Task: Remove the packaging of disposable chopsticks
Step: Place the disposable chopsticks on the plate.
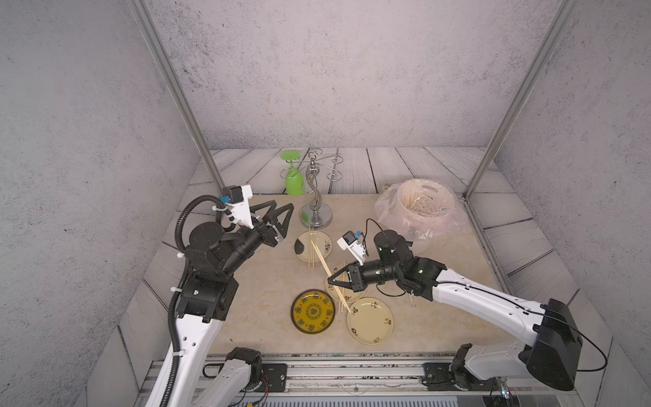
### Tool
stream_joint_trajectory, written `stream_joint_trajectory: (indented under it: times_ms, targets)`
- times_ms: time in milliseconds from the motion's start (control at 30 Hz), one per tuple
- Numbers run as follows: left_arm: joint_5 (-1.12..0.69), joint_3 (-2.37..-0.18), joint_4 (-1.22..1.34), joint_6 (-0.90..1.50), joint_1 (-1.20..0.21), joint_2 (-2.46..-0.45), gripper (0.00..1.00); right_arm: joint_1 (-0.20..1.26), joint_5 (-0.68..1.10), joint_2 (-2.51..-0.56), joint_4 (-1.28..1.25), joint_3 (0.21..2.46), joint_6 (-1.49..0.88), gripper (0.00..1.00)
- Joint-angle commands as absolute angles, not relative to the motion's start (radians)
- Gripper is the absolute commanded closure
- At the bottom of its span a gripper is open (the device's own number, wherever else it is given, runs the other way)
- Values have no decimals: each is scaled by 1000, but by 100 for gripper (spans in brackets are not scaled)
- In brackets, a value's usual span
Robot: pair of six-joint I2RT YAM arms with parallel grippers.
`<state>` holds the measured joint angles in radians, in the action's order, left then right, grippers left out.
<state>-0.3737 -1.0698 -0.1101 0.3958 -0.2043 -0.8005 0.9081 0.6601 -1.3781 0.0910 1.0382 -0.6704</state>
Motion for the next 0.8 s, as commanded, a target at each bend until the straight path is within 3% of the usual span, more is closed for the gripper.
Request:
stream_joint_trajectory:
  times_ms: [0, 433, 767]
  targets:
    - [-100, -1053, -257, 228, -191, -757, 34, 960, 596, -1484, 137, 1048, -698, 100]
    - [13, -1026, -271, 208, -168, -749, 36, 1024, 603, -1895, 165, 1218, -689, 100]
    - [-32, -1032, -280, 195, -169, -761, 36, 1022, 616, -2004, 164, 1245, -675, 100]
